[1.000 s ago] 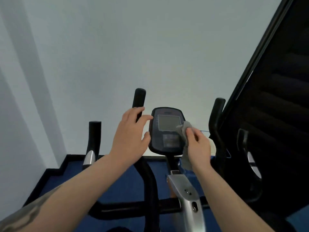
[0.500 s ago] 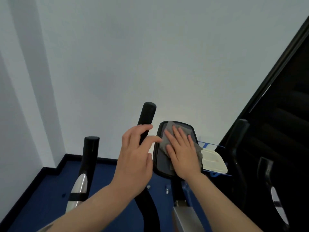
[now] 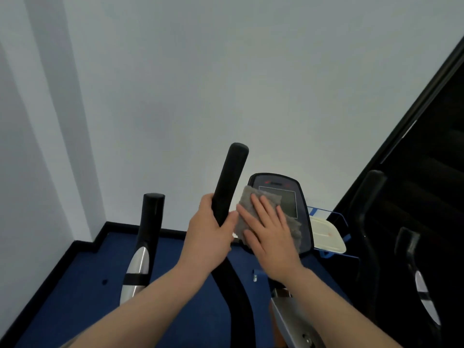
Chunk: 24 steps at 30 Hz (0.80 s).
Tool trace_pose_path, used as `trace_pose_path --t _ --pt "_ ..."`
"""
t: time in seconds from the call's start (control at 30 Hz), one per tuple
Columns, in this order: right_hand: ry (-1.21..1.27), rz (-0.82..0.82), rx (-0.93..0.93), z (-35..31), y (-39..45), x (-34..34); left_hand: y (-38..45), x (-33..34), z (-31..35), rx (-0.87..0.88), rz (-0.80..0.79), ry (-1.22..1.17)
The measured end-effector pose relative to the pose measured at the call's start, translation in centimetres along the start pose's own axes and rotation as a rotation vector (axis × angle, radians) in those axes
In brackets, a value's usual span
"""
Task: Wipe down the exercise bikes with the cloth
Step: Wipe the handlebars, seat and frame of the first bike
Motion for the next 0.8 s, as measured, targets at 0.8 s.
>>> trace_pose_path --t 0.8 --pt "-0.015 -0.059 0.268 5.9 -0.6 -1.4 0.7 0.0 -0.3 0.059 -0.017 0.077"
Point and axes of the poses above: each hand's wrist, its own y-axis towards the middle knuckle, its own x-axis out of the palm, z = x × y, the point moved 8 cm from there along y, towards the middle knuckle, and after that the axes turned 6 degrees about z, right-handed, at the moved point
